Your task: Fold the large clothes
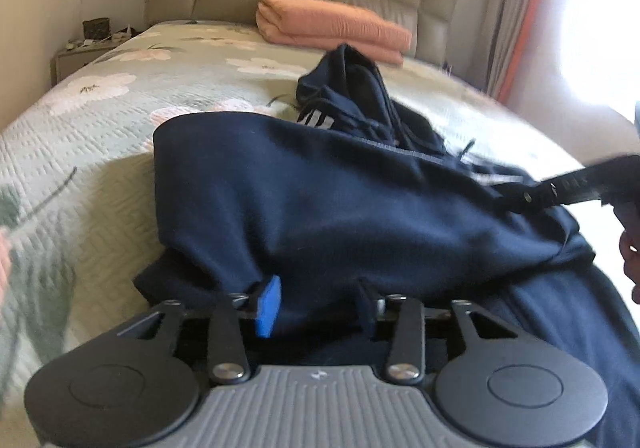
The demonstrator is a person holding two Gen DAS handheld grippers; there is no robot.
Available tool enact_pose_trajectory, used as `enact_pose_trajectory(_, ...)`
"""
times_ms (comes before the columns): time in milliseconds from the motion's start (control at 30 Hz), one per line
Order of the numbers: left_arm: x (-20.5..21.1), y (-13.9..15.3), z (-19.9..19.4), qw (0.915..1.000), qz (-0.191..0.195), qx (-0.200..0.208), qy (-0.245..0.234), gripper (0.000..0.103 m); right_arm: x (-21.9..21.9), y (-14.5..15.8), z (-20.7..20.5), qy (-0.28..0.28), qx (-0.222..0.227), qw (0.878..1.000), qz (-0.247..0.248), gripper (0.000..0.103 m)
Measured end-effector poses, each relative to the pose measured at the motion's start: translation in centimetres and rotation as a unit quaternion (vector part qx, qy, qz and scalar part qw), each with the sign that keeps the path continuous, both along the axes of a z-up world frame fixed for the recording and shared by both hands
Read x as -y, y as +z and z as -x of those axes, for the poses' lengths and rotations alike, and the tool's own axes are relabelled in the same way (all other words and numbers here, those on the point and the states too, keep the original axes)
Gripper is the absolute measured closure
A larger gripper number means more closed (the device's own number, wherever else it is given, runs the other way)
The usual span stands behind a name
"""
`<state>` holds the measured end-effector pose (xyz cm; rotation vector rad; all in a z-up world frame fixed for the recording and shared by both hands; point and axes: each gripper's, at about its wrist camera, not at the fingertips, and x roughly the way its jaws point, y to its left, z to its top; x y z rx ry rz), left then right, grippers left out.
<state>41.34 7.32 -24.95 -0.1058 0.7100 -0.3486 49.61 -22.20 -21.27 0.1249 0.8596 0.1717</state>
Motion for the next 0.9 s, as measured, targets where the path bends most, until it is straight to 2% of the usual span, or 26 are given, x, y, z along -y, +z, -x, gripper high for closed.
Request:
enact_pose_trajectory(67, 0.2, -0.2, 0.4, 0.9999, 0.005, 0.014, 0.0, 0.049, 0.7, 0.9, -2.1, -0.01, 0.017, 1.0, -0.007, 0.072)
enact_pose_trajectory(233, 1.1, -1.4, 1.8, 0.9979, -0.016, 0.062, -0.002, 0.042, 2.0, 2.7, -9.6, -0.04, 0.075, 0.996, -0.02, 0.071)
enact_pose_trajectory(300, 1.4, -1.6, 2.2, 0.9968, -0.024, 0.076, -0.003, 0.04, 2.0, 2.9, -13.3, -0.052, 0.104, 0.993, -0.015, 0.063)
enact_pose_trajectory(333, 1.3, -1.6, 2.3, 0.9967, -0.02, 0.078, -0.005, 0.038, 1.9, 2.7, -15.1, -0.06, 0.114, 0.992, -0.012, 0.055)
enact_pose_trajectory(367, 1.0, -1.7, 2.3, 0.9969, -0.009, 0.078, -0.007, 0.038, 1.8, 2.5, -17.1, -0.067, 0.122, 0.99, -0.009, 0.049)
enact_pose_trajectory(433, 0.1, -1.8, 2.2, 0.9969, 0.024, 0.074, -0.007, 0.037, 2.0, 1.6, -20.9, -0.085, 0.126, 0.988, -0.023, 0.044)
enact_pose_trajectory(500, -0.8, -1.9, 2.1, 0.9958, 0.055, 0.073, -0.005, 0.037, 2.4, 0.4, -24.5, -0.108, 0.126, 0.985, -0.04, 0.044)
enact_pose_trajectory(633, -1.8, -2.0, 2.5, 0.9933, 0.083, 0.08, 0.003, 0.037, 3.3, -1.6, -30.4, -0.144, 0.123, 0.98, -0.066, 0.044)
enact_pose_trajectory(800, -2.6, -2.0, 2.8, 0.9904, 0.109, 0.085, 0.01, 0.037, 2.9, -3.7, -34.1, -0.151, 0.106, 0.98, -0.079, 0.044)
enact_pose_trajectory(833, -2.7, -2.0, 2.9, 0.9901, 0.11, 0.086, 0.011, 0.037, 2.6, -4.1, -34.4, -0.152, 0.103, 0.98, -0.079, 0.047)
enact_pose_trajectory(867, -2.8, -2.0, 2.9, 0.9899, 0.111, 0.087, 0.011, 0.037, 2.4, -4.6, -34.7, -0.145, 0.099, 0.981, -0.081, 0.072)
enact_pose_trajectory(900, -2.8, -2.0, 2.9, 0.9897, 0.112, 0.088, 0.012, 0.037, 2.0, -4.8, -34.8, -0.133, 0.097, 0.983, -0.077, 0.093)
